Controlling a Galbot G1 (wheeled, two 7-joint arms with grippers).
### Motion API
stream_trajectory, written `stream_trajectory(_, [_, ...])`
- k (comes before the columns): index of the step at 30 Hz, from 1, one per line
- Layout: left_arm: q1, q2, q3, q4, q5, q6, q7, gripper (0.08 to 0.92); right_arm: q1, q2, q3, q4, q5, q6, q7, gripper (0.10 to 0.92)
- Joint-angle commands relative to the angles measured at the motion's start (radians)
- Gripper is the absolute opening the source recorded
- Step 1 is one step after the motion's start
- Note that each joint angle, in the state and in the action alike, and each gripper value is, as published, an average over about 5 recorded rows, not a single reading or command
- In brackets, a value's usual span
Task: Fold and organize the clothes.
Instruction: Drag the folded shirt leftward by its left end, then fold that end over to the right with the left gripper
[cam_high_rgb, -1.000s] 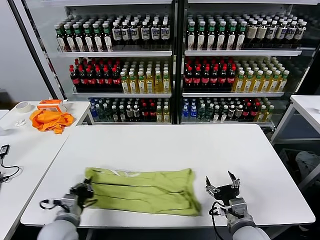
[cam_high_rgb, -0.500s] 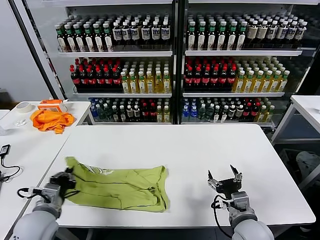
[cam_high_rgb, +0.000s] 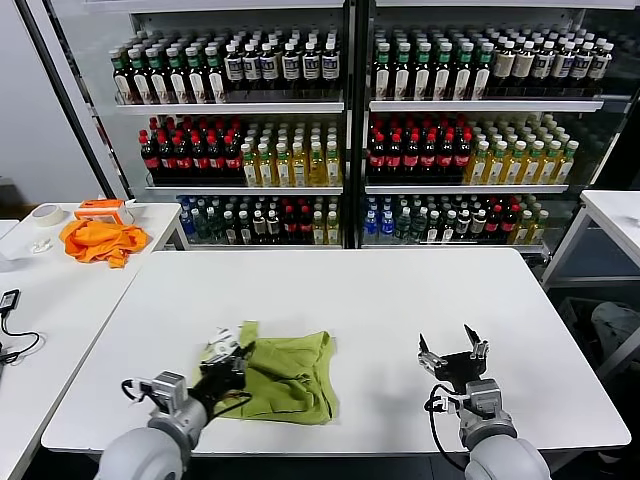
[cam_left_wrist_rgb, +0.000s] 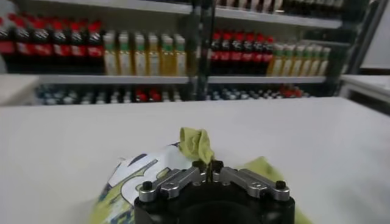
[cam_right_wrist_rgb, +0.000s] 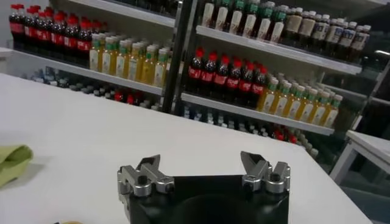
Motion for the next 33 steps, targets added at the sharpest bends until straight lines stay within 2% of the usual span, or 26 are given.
stream_trajectory(1, [-0.072,-0.059,0.106,0.040,-0.034,0.012,0.010,0.102,-0.002,0.005,0.005,0.008,-0.003,0.001,0.001,0.823])
stream_trajectory(5, [-0.100,-0.082,0.131,0.084,-0.024,0.011,-0.005,0.102,-0.005,0.005,0.003,0.007,-0.006,0.000,0.000,0.823])
stream_trajectory(11, [-0.138,-0.162,0.196,0.105,-0.088,-0.007,-0.040,0.109,0.007,0.006,-0.003,0.002,-0.009,-0.004,-0.011,0.823])
stream_trajectory(17, [-0.153,-0.215,0.181,0.084,-0.176,-0.112,-0.046,0.246,0.021,-0.001,-0.003,-0.003,-0.009,-0.008,-0.017,0.823])
stream_trajectory(19, [-0.147,-0.193,0.142,0.058,-0.153,-0.124,-0.041,0.298,0.024,-0.003,-0.001,-0.005,-0.009,-0.009,-0.019,0.823])
stream_trajectory(23, [-0.084,-0.086,0.007,0.022,-0.067,-0.151,-0.022,0.410,0.025,-0.004,0.002,-0.010,-0.008,-0.004,-0.025,0.823])
stream_trajectory(26, [-0.027,-0.021,-0.116,0.059,0.016,-0.166,-0.027,0.497,0.025,-0.003,-0.002,-0.013,-0.009,-0.001,-0.028,0.823])
stream_trajectory(29, [0.022,0.004,-0.177,0.141,0.156,-0.177,-0.034,0.584,0.026,-0.005,-0.003,-0.016,-0.009,0.002,-0.030,0.823])
stream_trajectory(33, [0.080,-0.014,-0.175,0.183,0.213,-0.131,-0.053,0.696,0.028,-0.012,0.001,-0.019,-0.009,0.003,-0.031,0.823])
